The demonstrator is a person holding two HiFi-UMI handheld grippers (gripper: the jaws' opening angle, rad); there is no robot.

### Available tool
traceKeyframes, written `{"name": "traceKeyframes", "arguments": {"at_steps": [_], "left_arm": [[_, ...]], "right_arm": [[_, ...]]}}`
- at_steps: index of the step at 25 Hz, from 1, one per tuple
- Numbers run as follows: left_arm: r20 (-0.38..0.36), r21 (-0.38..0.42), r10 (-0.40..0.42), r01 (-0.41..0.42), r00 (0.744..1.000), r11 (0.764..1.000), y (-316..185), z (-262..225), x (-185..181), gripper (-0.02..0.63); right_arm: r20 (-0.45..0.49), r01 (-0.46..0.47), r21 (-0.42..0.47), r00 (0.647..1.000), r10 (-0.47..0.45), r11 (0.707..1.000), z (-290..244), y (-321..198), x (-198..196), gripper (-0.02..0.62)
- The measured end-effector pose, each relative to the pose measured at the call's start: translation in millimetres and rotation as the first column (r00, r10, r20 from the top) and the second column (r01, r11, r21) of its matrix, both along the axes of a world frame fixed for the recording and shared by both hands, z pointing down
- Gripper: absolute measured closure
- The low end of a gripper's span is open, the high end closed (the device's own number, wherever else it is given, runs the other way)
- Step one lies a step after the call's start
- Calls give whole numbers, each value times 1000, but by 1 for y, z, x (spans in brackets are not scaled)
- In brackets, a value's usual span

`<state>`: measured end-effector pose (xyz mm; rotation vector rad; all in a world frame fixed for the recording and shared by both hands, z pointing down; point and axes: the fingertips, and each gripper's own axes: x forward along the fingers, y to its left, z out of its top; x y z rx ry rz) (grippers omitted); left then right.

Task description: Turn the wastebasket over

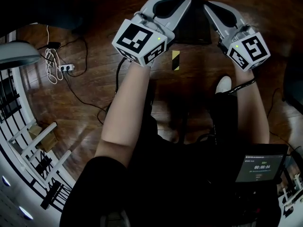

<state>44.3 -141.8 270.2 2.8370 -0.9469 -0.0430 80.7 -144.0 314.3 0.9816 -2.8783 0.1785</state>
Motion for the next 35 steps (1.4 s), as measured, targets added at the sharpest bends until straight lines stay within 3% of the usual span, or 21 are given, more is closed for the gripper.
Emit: {"name": "traceKeyframes", "arguments": {"at_steps": [7, 13, 16, 25, 28, 31, 35], "left_arm": [[22, 20, 25, -25, 999, 999, -18, -10, -1, 603], [64, 35, 43, -46, 997, 998, -28, -15, -4, 603], [66, 36, 37, -40, 997, 999, -35, -19, -8, 603], [83, 67, 43, -49, 996, 997, -45, -35, -7, 603], [93, 76, 42, -49, 995, 996, -48, -33, -6, 603], [88, 69, 43, -49, 995, 996, -44, -26, -15, 603], [79, 67, 50, -55, 996, 996, -40, -22, -17, 603]], "right_arm": [[-12, -44, 5, 999, 44, 999, -2, -29, 10, 584], [-118, -54, 27, 991, 57, 998, 10, -39, 22, 584], [-101, -82, 30, 991, 84, 996, 5, -48, 27, 584], [-72, -143, -86, 988, 137, 986, 33, -58, 39, 580], [38, -221, -186, 972, 232, 957, 48, -66, 39, 578], [188, -313, -320, 904, 384, 894, 75, -60, 34, 572], [240, -360, -462, 829, 505, 811, 134, -35, 30, 571]]}}
